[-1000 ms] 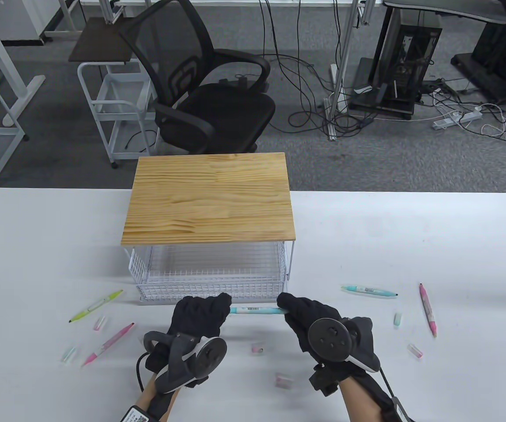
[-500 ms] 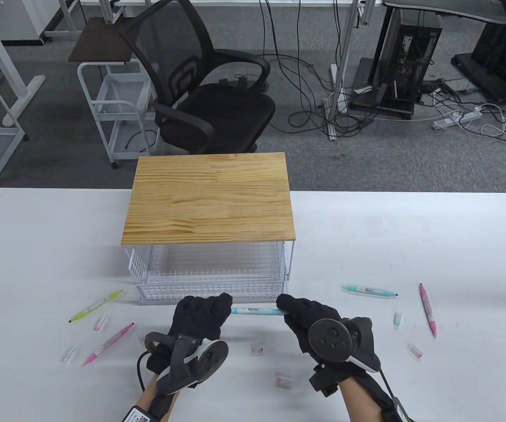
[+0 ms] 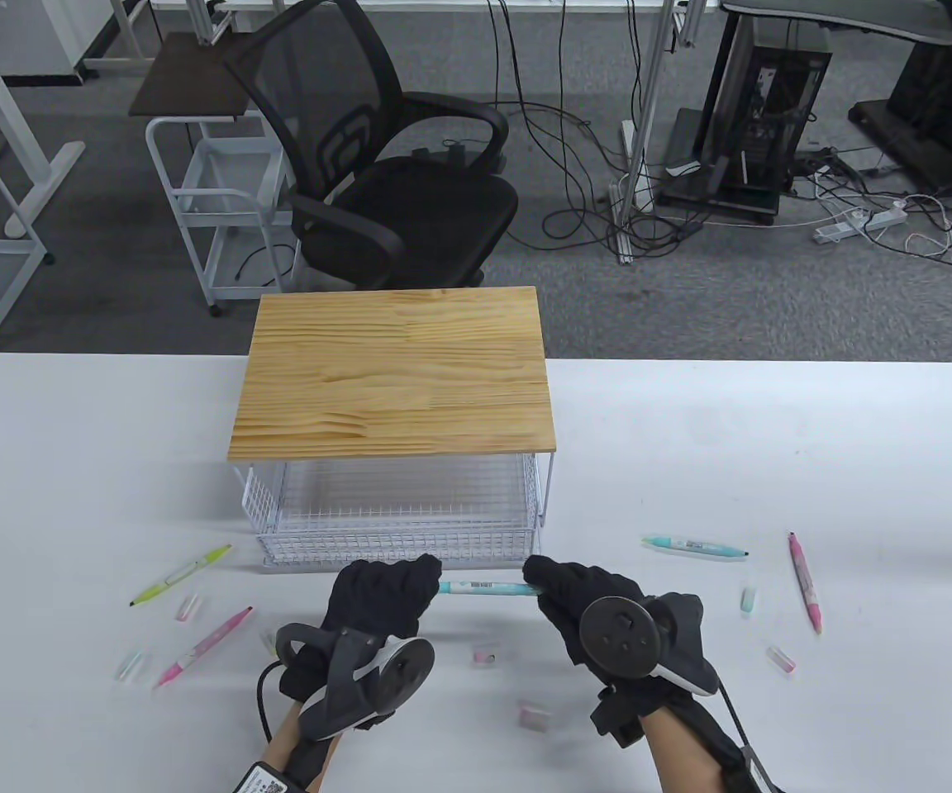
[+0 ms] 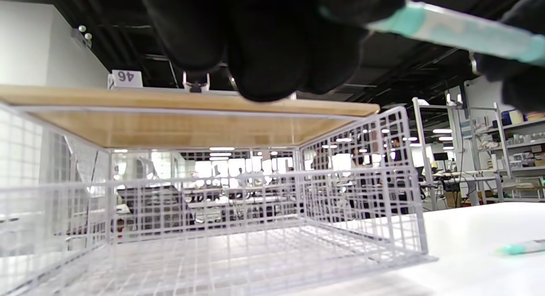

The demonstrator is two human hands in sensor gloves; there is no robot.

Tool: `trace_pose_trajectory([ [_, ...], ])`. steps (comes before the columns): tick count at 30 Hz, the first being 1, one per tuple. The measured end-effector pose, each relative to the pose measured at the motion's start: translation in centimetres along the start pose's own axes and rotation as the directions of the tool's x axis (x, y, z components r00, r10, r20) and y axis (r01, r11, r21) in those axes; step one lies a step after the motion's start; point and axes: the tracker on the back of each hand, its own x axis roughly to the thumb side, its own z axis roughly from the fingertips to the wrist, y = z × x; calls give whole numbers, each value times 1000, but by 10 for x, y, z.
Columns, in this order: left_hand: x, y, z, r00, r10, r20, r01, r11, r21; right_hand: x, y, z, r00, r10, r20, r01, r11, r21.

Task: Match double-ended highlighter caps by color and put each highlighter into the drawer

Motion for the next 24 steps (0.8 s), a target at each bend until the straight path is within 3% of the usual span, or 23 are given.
trace_pose_trajectory([
  [4, -7, 0, -1, 999, 38, -34, -39, 999, -8, -2, -3, -1, 1000, -28, -9, 28, 1000, 4],
  [12, -38, 16, -13, 978, 97, -184, -90, 995, 46, -18, -22, 6, 996, -75, -56, 70, 994, -87],
  [20, -60, 5, -55, 932, 50, -359, -91, 991, -97, -26, -27, 7, 995, -69, -70, 61, 993, -102],
  [24, -54, -11, -69, 930, -6, -366, -66, 980, -186, -30, -31, 9, 993, -94, -76, 85, 989, -121],
])
